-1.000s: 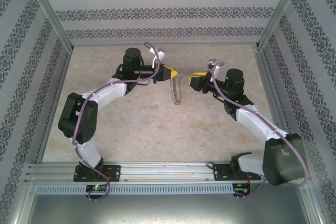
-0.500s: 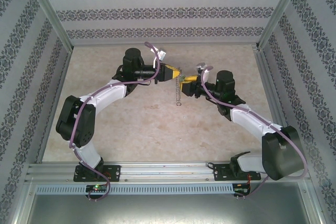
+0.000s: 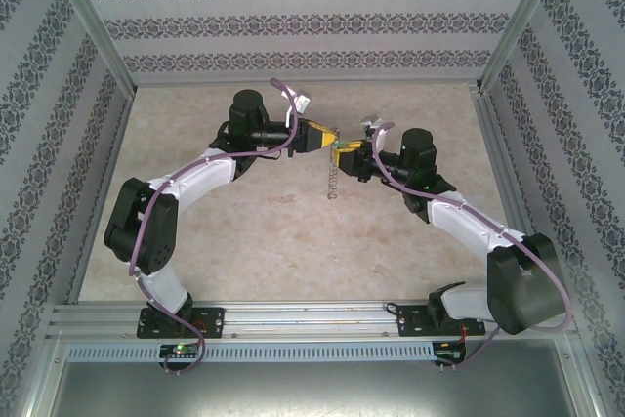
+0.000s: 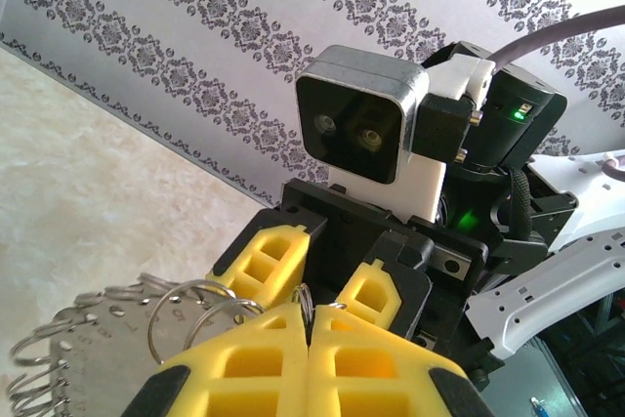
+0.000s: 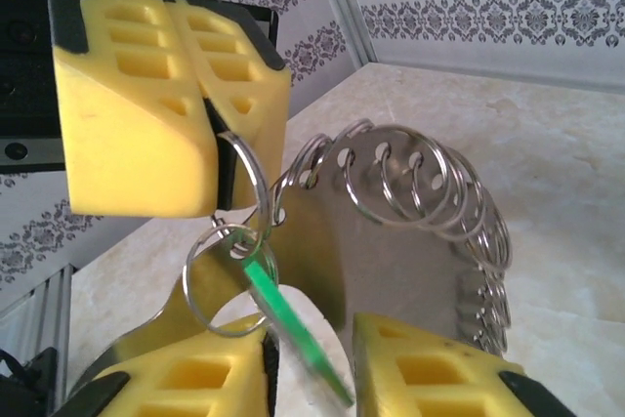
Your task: Put the keys on the keyring
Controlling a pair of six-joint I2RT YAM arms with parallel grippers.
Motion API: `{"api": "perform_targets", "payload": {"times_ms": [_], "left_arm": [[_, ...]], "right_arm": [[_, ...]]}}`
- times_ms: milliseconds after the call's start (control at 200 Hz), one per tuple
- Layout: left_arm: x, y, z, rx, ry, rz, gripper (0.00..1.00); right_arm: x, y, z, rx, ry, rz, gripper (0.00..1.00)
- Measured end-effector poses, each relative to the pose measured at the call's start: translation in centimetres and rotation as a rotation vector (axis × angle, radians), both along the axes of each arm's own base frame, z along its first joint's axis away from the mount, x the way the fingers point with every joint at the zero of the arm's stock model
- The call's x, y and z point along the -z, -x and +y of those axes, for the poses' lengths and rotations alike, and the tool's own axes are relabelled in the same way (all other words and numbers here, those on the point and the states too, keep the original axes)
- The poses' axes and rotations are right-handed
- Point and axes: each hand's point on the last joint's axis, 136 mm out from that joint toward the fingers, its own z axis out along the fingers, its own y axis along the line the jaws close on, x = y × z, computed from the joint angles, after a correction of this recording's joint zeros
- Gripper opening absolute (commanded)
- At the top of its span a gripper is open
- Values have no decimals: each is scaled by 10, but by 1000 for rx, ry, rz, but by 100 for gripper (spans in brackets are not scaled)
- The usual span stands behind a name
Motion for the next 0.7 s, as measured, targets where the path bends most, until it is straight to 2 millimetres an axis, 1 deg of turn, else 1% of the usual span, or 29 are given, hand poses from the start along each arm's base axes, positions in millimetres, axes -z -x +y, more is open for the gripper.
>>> {"api": "perform_targets", "payload": {"times_ms": [250,365,540,699], "left_arm": [[0,-2,0,-12,1,0,0],[-3,-3,1,-27,4,-9,0],[-6,0,1,-40,23,-24,0],[-8,0,2,-55,42,-38,0]], "right_arm": [[-3,3,0,-10,-5,-3,0],[-5,4,0,-10,-7,-8,0],[-7,6,2,-16,-8,-11,0],[-5,10,10,-39,-8,-9,0]]}}
